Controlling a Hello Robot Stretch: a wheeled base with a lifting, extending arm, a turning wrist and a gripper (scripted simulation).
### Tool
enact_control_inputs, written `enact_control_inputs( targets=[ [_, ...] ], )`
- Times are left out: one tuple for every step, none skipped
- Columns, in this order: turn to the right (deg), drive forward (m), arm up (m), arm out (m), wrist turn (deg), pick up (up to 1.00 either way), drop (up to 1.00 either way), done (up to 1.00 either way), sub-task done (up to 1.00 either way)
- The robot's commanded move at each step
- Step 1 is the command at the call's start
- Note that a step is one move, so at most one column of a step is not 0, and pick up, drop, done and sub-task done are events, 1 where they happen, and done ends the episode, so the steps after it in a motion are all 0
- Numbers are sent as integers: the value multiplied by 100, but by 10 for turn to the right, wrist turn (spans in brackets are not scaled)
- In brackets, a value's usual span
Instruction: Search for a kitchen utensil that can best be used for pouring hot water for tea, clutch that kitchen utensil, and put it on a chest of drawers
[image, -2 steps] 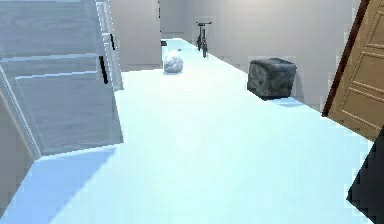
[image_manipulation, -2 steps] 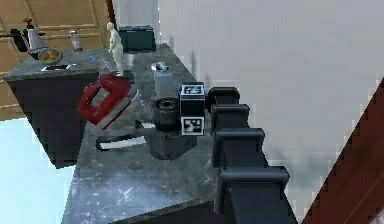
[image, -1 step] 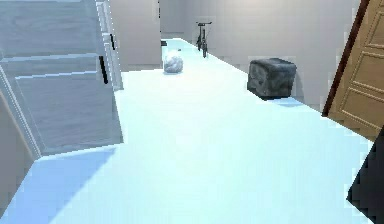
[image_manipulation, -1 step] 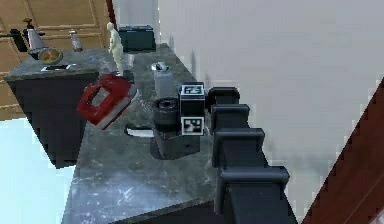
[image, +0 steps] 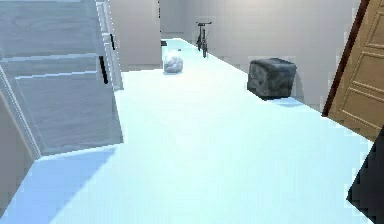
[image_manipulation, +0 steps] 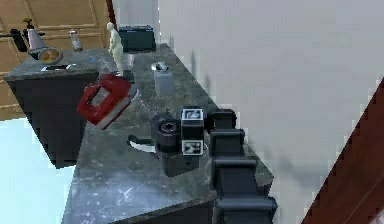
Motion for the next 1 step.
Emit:
enact_control_inputs(
  targets=[
    [0,0,0,0,0,100,0,0,0]
  ],
)
